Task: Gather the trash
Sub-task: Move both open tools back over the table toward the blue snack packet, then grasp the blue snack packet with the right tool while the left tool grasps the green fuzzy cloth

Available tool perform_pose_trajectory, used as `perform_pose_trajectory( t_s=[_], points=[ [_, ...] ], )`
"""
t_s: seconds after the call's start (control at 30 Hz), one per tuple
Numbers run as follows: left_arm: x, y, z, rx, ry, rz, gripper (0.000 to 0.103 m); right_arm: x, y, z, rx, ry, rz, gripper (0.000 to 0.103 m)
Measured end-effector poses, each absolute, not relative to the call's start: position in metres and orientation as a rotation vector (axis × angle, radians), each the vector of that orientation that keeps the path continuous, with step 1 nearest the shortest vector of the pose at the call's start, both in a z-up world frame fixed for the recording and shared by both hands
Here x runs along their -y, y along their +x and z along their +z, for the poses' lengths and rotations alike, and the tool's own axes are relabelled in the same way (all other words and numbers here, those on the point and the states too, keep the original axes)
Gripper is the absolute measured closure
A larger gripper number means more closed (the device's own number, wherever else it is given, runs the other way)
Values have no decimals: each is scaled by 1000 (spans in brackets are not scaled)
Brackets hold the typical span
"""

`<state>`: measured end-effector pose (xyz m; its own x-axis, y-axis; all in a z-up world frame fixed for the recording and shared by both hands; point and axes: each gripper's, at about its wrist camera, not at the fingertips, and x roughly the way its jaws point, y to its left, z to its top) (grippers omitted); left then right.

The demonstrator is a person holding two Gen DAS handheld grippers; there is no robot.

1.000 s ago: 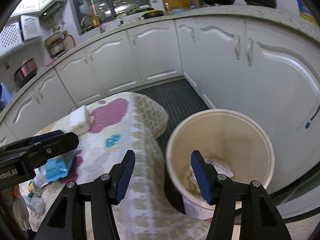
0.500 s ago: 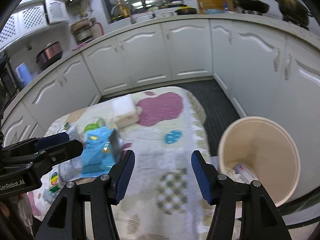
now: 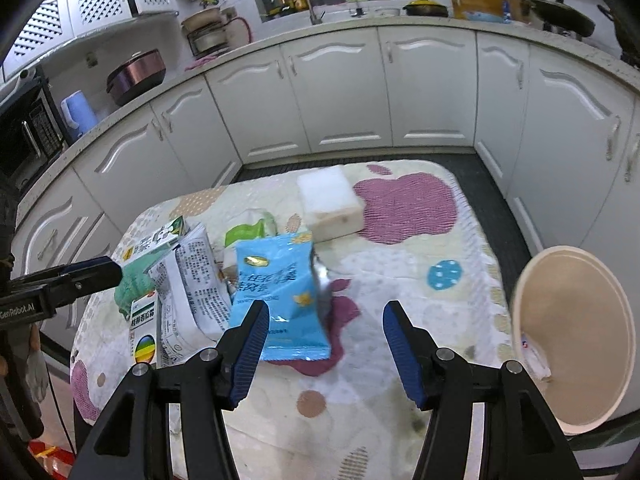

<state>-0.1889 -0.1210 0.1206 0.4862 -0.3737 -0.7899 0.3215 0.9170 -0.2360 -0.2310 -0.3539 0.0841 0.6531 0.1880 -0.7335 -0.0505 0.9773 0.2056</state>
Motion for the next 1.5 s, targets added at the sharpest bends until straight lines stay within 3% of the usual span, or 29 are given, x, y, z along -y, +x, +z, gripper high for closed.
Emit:
perform_pose_trajectory(
  t_s=[0.07,0.27,0.77,0.8,0.87,0.97,1.1,1.5],
  points=[
    [102,-185,114,-995,-84,-406,42,349,-224,81,-861,177,149,38],
    [70,-169,93,-1029,-125,-387,41,332,-206,74,-902,162,192,33],
    [77,-139,52,-1090,-107,-383,42,311,-173,44,-995,108,217,32],
    [76,-138,52,-1086,-118,-382,45,311,-172,41,-1003,116,219,35],
    [74,-137,50,-1084,-134,-380,49,313,-172,37,-1011,146,241,51],
    [67,-141,52,-1076,-146,-384,57,312,-176,35,-1009,155,264,57],
    [54,-154,62,-1053,-175,-379,62,313,-188,43,-976,148,279,60],
    [18,-194,108,-950,-232,-329,62,319,-219,77,-895,139,306,60]
  ],
)
